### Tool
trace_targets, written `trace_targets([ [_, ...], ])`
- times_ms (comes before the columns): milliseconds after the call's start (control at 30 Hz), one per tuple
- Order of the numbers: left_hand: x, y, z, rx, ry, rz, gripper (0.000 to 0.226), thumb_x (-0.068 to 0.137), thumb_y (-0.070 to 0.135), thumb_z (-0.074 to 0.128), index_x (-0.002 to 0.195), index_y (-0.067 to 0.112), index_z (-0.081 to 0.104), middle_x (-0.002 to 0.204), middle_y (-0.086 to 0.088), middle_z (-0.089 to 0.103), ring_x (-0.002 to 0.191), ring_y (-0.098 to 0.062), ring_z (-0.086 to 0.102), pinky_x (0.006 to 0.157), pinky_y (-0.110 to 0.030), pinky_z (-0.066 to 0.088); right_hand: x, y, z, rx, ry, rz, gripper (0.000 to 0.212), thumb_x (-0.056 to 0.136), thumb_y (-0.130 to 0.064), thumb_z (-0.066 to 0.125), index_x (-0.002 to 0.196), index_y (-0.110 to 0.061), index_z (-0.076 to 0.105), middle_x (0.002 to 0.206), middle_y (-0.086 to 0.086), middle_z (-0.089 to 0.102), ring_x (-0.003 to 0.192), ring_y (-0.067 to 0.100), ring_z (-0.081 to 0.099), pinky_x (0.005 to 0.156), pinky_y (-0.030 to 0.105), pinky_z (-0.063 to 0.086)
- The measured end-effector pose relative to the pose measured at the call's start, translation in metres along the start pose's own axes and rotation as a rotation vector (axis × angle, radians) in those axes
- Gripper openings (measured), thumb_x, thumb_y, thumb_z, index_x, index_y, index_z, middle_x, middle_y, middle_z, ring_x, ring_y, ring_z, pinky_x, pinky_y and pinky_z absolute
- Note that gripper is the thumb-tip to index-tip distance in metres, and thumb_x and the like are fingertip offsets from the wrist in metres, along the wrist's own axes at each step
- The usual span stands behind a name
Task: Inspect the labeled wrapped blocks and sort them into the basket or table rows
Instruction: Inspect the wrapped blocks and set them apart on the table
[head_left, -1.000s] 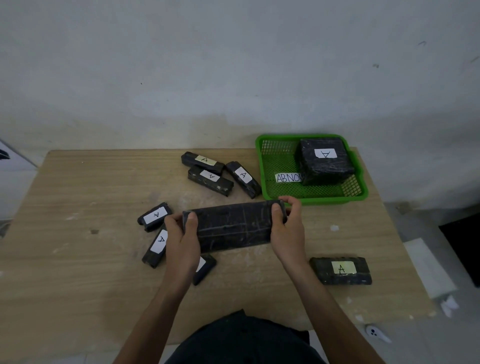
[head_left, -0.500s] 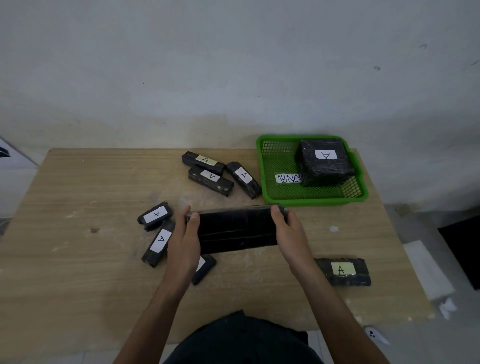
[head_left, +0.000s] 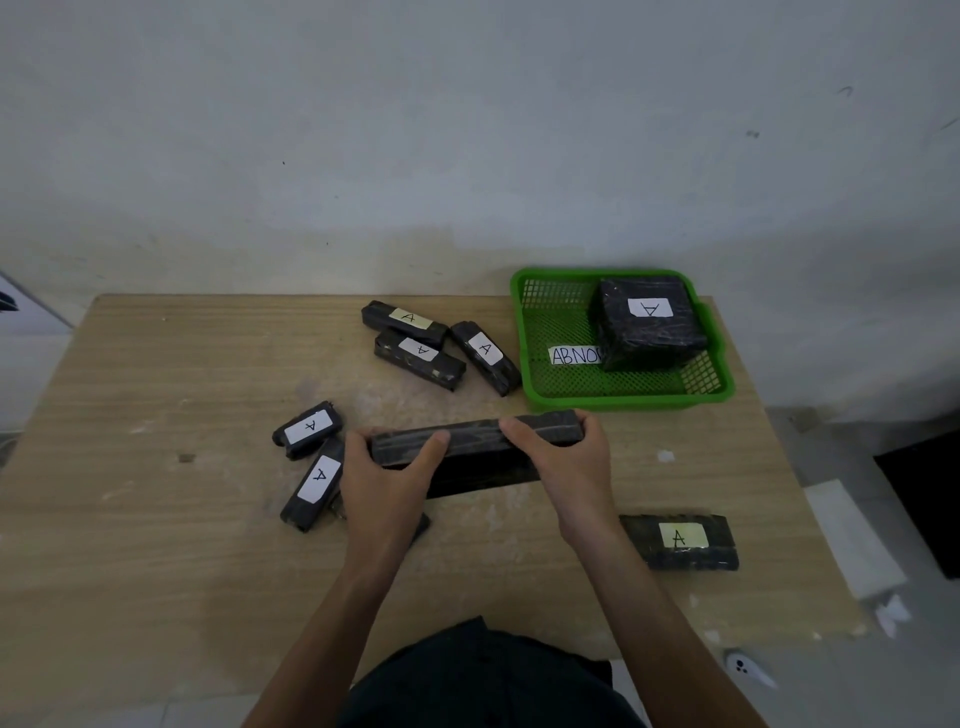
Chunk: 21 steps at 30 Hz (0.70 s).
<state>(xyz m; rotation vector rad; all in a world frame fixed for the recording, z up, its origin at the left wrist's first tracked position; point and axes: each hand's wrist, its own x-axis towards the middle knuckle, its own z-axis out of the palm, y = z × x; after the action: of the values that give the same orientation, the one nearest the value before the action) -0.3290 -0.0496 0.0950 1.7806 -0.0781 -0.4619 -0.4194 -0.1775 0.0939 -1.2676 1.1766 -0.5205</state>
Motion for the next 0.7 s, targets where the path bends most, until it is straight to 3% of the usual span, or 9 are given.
trace_targets([
  [100,0.000,0.000,0.005,-0.031,0.055,-0.005,0.036,0.073,0.024,0.078,0.092,0.013,0.049,0.086,-0.002,0.059,0.077,-0.011,0.060,0.064,-0.021,0.047,-0.001,0.000,0.004,-0.016,0.035,-0.027,0.059,0.059,-0.030,0.090,0.104,-0.015,0.054,0.097,-0.002,0.062,0.085,0.009,0.062,0.069,0.019,0.049],
  [233,-0.001,0.001,0.005,-0.019,0.064,0.023,0.028,0.079,0.023,0.073,0.089,0.015,0.048,0.085,-0.001,0.057,0.074,-0.008,0.057,0.058,-0.013,0.045,-0.001,0.000,0.002,-0.008,0.015,-0.034,0.053,0.066,-0.031,0.086,0.105,-0.017,0.053,0.098,-0.003,0.060,0.086,0.007,0.059,0.070,0.018,0.047],
  [400,0.004,0.003,0.004,-0.002,0.043,0.064,0.018,0.086,0.022,0.064,0.083,0.022,0.047,0.084,0.000,0.057,0.075,-0.009,0.055,0.062,-0.020,0.041,-0.001,0.002,0.000,0.045,-0.001,-0.033,0.041,0.077,-0.030,0.077,0.106,-0.013,0.054,0.097,-0.001,0.058,0.086,0.011,0.057,0.070,0.021,0.045],
  [567,0.006,0.004,0.000,-0.037,0.038,0.123,0.015,0.097,0.020,0.046,0.083,0.016,0.046,0.077,0.003,0.049,0.064,0.003,0.045,0.059,-0.017,0.037,0.002,0.000,-0.003,0.036,-0.030,-0.057,0.016,0.095,-0.037,0.052,0.100,-0.022,0.053,0.099,-0.001,0.058,0.091,0.011,0.055,0.072,0.025,0.044],
  [700,0.011,-0.001,-0.003,-0.067,0.017,0.109,0.021,0.099,0.023,0.042,0.078,0.021,0.045,0.077,0.002,0.048,0.071,-0.009,0.045,0.067,-0.029,0.037,0.001,0.001,-0.006,0.012,-0.076,-0.076,0.025,0.101,-0.036,0.039,0.104,-0.014,0.051,0.092,-0.003,0.052,0.083,0.008,0.050,0.069,0.023,0.040],
])
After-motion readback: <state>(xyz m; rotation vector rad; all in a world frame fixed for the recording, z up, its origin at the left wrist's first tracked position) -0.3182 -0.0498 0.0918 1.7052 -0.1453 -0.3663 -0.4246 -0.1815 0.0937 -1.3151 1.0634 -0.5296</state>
